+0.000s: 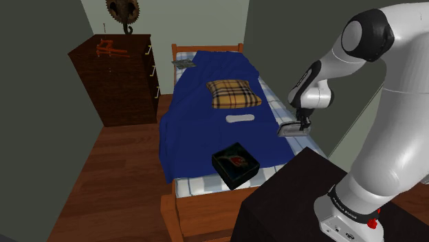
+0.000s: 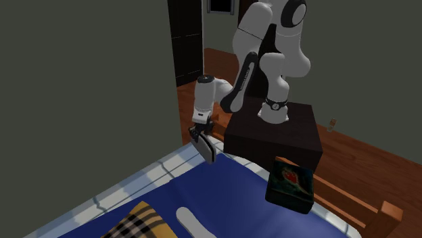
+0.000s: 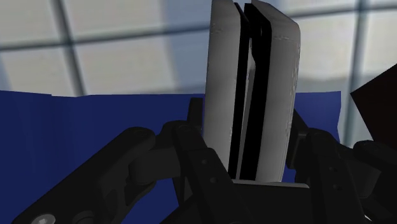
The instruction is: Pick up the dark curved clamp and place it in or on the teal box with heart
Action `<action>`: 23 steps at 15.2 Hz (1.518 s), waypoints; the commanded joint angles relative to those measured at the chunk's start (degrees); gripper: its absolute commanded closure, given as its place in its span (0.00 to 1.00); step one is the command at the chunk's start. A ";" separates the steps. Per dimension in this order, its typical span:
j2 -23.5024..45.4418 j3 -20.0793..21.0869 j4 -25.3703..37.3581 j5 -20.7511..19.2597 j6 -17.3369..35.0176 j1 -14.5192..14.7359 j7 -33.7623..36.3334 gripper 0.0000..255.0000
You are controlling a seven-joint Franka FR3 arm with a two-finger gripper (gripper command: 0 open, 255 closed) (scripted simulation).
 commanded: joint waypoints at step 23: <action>-21.78 -8.51 -4.86 -22.06 -14.95 11.11 19.93 1.00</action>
